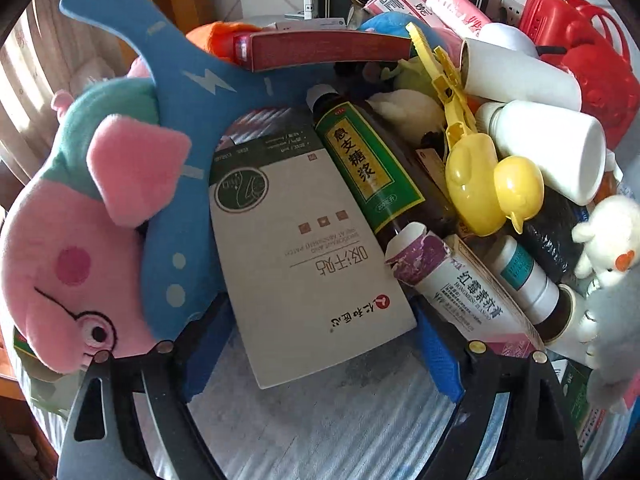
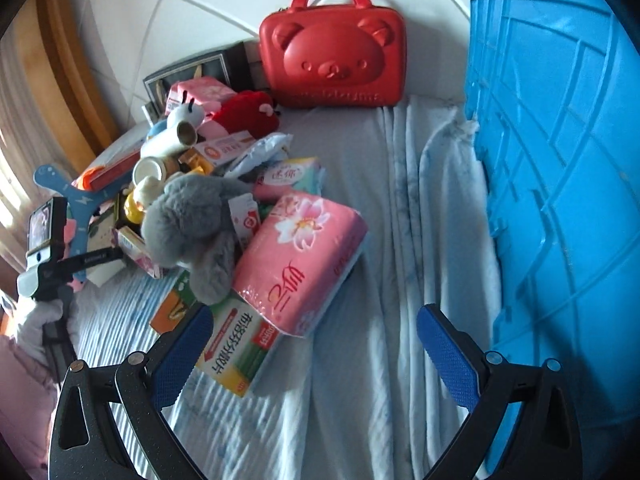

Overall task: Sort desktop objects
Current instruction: 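Grasp the white deodorant patch box with the left gripper while the right grasps the green-orange medicine box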

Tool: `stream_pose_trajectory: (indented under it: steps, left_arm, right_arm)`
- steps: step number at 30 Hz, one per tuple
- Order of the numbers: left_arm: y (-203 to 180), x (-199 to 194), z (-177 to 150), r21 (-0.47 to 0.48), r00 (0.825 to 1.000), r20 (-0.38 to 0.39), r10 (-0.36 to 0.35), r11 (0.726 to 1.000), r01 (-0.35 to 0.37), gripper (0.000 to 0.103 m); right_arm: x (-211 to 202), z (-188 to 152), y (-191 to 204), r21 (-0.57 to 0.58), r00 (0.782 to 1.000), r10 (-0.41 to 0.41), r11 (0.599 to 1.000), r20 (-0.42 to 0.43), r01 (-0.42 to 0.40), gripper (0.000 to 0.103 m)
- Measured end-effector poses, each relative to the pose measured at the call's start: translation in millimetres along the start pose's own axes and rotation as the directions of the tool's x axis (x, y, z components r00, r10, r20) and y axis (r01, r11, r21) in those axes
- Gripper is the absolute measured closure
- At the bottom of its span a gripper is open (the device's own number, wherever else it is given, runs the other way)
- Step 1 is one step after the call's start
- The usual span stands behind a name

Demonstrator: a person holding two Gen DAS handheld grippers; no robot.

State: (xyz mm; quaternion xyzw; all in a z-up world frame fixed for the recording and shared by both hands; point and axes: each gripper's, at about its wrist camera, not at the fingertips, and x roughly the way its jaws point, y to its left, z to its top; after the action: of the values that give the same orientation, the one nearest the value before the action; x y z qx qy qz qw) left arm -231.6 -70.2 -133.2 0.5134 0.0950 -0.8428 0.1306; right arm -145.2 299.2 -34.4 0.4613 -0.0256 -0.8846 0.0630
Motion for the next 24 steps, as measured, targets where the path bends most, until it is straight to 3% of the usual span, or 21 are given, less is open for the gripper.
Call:
stream_pose_trajectory:
  steps: [5,10,15,19,24]
  left_arm:
    - [12.3,-18.9,-29.7,0.023,0.999,-0.028,-0.033,0.999,0.033,0.023]
    - [29.0,-45.6,-86.0,0.074,0.994,-0.09,-0.058,0.995,0.065,0.026]
    - [52.7,-57.3,-125.4,0.063,0.99,-0.138,-0.031,0.997,0.04,0.026]
    - [56.9,-83.0,-121.1,0.077,0.998,-0.056,-0.023,0.997,0.027,0.026]
    - [42.0,-81.3,-77.7,0.103,0.999,0.026,-0.024,0.994,0.021,0.026]
  right_arm:
    - [19.1,-4.0,14.8,-0.044,0.998,0.044,0.998,-0.049,-0.046,0.0]
    - [42.3,-15.7,32.3,-0.098,0.991,0.074,0.991,-0.115,-0.086,0.0]
    - [70.2,-36.0,41.8,-0.124,0.973,0.095,0.985,-0.209,-0.123,0.0]
    - [90.6,-49.3,51.0,-0.15,0.959,0.096,0.979,-0.267,-0.139,0.0]
    - [105.4,-58.7,64.3,-0.176,0.951,0.085,0.974,-0.297,-0.142,0.0]
